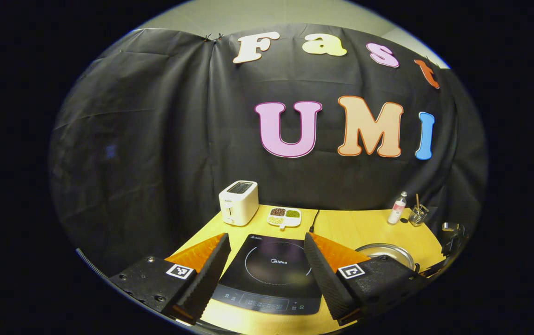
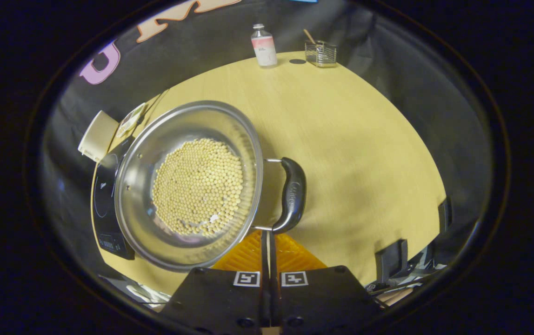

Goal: First push the handle of the pot to place it horizontally, then grasp the pot with both hands and set it on the induction cooktop.

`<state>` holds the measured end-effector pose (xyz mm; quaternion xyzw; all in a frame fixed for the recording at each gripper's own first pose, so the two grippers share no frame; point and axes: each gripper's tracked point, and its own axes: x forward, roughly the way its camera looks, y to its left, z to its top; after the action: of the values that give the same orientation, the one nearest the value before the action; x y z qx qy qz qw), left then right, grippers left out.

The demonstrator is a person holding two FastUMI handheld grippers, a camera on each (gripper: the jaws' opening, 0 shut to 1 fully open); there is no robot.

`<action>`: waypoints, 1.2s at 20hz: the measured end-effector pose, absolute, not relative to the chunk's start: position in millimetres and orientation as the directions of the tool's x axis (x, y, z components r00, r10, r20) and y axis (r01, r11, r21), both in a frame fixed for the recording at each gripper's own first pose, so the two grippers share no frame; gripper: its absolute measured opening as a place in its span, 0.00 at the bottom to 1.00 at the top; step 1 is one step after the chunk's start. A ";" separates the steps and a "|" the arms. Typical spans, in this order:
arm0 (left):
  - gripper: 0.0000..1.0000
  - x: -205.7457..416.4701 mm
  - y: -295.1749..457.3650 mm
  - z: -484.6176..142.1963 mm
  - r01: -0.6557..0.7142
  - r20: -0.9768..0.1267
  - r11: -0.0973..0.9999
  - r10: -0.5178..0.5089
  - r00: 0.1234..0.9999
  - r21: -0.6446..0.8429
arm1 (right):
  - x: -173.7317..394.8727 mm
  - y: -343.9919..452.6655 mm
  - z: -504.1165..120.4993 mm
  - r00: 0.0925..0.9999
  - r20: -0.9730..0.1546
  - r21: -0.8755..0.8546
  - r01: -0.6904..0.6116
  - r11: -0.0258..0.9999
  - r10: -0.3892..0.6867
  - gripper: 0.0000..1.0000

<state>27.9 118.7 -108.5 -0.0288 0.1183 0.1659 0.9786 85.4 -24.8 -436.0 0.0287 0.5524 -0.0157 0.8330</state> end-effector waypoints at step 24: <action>0.97 56.3 64.0 -131.0 -0.408 -0.329 0.912 0.374 0.867 -0.041 | 142.6 -65.6 -394.5 0.339 -0.927 0.168 0.001 0.986 0.158 0.89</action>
<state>56.3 64.0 -131.0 -0.0544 0.1589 0.2027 0.9647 142.6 -65.6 -394.5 0.0691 0.5729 0.0482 0.8153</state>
